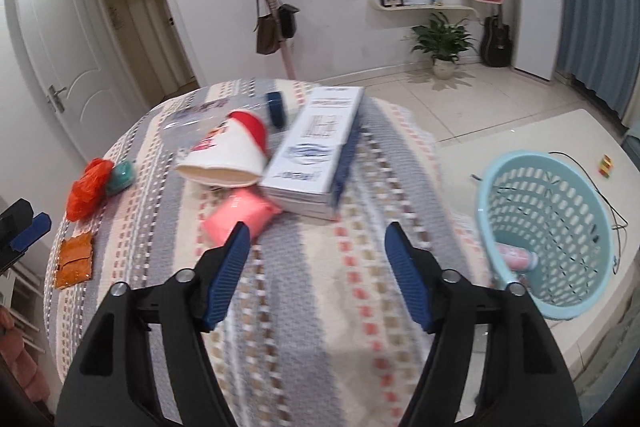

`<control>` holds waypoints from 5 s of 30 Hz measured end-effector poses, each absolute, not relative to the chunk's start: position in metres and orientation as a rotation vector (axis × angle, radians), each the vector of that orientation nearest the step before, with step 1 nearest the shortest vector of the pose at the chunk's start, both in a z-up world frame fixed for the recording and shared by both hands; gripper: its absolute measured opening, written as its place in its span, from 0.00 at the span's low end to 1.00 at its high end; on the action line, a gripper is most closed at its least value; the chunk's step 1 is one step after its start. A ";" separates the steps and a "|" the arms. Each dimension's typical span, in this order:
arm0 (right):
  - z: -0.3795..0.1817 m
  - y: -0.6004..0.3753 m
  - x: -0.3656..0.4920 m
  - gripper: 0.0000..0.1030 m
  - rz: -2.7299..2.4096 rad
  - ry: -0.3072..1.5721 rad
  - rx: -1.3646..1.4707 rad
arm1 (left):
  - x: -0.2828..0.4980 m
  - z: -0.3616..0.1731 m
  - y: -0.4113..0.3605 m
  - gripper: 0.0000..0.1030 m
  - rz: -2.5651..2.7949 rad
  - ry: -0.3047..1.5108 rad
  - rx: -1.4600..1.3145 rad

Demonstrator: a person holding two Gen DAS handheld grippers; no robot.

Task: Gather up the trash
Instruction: 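Grasp the red plastic bag with the left tool while the right tool grasps the pink bag, then carry red bag and pink bag to the blue basket and release both, then move both tools back over the table toward the white milk carton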

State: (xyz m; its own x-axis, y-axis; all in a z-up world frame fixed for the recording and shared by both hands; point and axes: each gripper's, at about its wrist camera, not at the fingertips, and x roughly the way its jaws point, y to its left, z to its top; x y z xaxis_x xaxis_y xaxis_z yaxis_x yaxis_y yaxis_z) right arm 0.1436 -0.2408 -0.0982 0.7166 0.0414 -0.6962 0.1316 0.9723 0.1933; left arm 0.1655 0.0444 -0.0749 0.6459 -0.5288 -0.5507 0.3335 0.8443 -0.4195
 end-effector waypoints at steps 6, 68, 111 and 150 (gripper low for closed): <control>-0.111 -0.212 0.171 0.67 -0.001 0.824 0.255 | 0.185 -0.072 0.109 0.80 -0.346 0.705 -0.327; -0.066 -0.209 0.143 0.38 -0.060 0.642 0.280 | 0.188 -0.015 0.035 0.34 -0.395 0.601 -0.137; -0.187 -0.527 0.061 0.39 -0.586 0.814 0.652 | 0.205 -0.132 -0.342 0.35 -0.800 0.913 0.158; -0.092 -0.443 0.057 0.56 -0.382 0.647 0.433 | 0.151 -0.052 -0.244 0.49 -0.737 0.698 0.030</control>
State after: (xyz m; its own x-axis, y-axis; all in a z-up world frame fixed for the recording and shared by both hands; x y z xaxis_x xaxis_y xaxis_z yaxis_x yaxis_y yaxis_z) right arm 0.0571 -0.4434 -0.0925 0.7350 -0.2041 -0.6466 0.4674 0.8434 0.2650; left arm 0.1514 -0.2438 -0.0515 0.5272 -0.6072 -0.5944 0.6265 0.7503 -0.2109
